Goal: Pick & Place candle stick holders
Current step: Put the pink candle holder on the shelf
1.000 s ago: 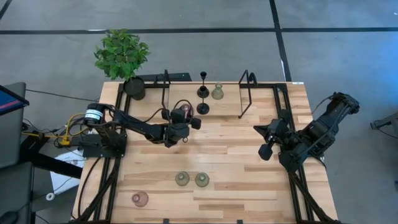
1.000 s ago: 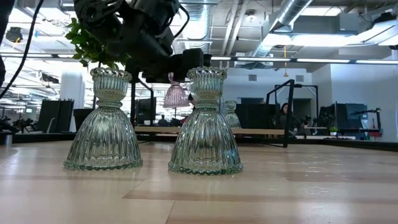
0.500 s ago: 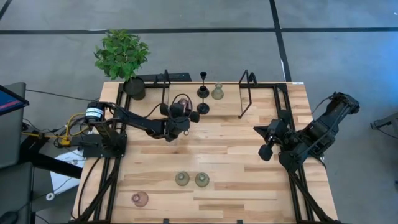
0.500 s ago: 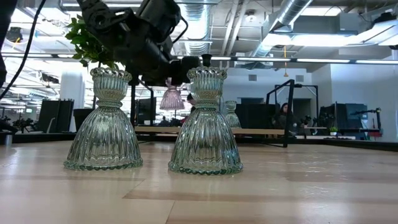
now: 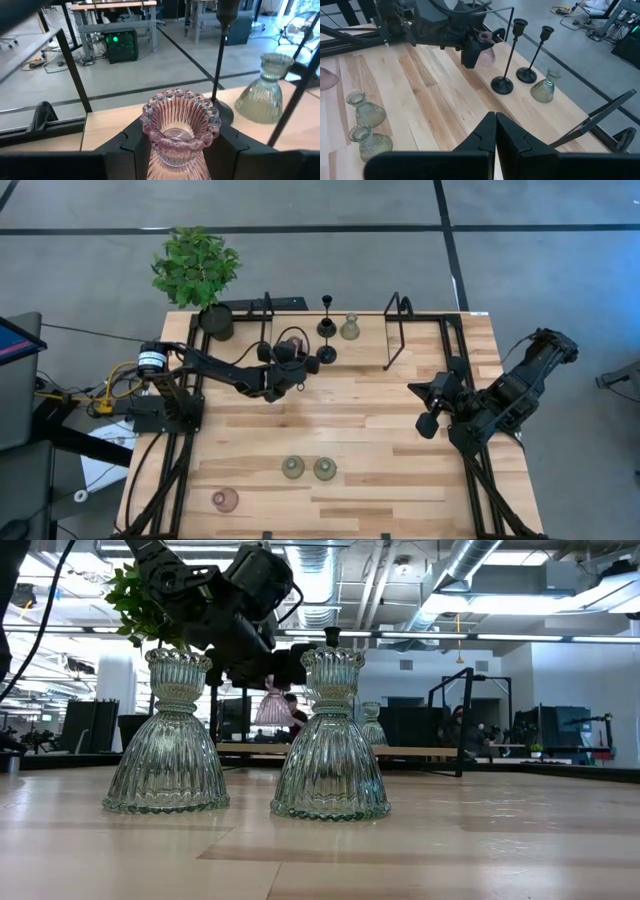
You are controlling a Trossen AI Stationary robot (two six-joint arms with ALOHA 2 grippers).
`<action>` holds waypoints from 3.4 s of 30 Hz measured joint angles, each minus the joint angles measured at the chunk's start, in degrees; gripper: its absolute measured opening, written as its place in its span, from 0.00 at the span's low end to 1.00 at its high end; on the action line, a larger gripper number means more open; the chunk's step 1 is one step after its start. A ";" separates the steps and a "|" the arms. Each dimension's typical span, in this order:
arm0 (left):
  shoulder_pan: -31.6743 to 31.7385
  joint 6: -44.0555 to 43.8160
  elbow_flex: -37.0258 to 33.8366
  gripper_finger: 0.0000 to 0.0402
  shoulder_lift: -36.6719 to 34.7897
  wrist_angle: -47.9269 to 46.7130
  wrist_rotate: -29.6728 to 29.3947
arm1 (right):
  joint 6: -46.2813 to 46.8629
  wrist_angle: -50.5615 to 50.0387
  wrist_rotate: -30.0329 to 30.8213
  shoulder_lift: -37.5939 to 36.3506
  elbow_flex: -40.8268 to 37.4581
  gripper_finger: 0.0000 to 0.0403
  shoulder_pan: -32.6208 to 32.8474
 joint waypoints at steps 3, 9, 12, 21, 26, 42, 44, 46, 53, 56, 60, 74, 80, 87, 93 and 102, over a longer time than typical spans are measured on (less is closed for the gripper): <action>0.26 -0.55 0.00 0.35 0.00 -1.31 0.92 | 0.00 0.00 -0.02 0.00 0.00 0.00 0.00; 0.73 -2.90 0.02 0.35 0.21 -2.67 2.97 | -0.01 0.00 0.00 0.00 0.00 0.00 0.00; 0.74 -2.86 0.02 0.35 0.22 -2.70 3.66 | 0.00 0.01 0.00 0.00 0.00 0.00 0.00; 0.72 -2.85 0.00 0.38 0.24 -4.68 4.91 | 0.00 0.37 0.00 0.00 0.00 0.00 0.00; 0.91 -1.32 0.00 0.41 0.26 -5.06 5.10 | 0.00 0.49 0.00 0.00 0.00 0.00 0.00; 3.47 -0.85 0.00 0.45 0.26 -5.02 2.64 | 0.00 1.49 -1.44 0.00 0.00 0.00 0.07; 3.47 -0.93 0.00 0.46 0.26 -5.02 2.54 | 0.00 1.53 -1.47 0.00 0.00 0.00 0.07; 3.47 -0.99 0.00 0.47 0.26 -5.02 2.56 | 0.00 1.57 -1.47 0.00 0.00 0.00 0.07; 3.47 -1.15 0.00 0.58 0.26 -4.93 2.56 | 0.00 1.71 -1.49 0.00 0.00 0.00 0.07; 3.47 -1.15 0.00 0.63 0.27 -4.79 2.19 | 0.00 1.87 -1.49 0.00 0.00 0.00 0.07; 3.47 -1.15 0.00 0.68 0.28 -4.53 1.94 | 0.00 1.92 -1.49 0.00 0.00 0.00 0.07; 1.69 2.76 0.00 0.64 -3.07 -2.08 2.32 | -0.02 1.92 -1.49 0.02 0.00 0.00 0.07; 1.09 5.54 0.00 0.62 -5.11 -1.97 2.09 | -0.12 1.90 -1.49 0.02 0.00 0.00 0.07; 0.80 9.47 0.04 0.61 -9.49 -1.96 1.68 | -0.37 1.88 -1.46 0.02 0.00 0.00 0.07; -1.24 12.35 0.07 0.60 -14.12 -1.97 3.70 | -0.41 1.90 -1.80 0.02 0.00 0.00 0.07; -9.80 17.14 0.10 0.36 -15.97 -3.50 5.06 | -0.42 1.90 -2.95 0.02 0.00 0.00 0.07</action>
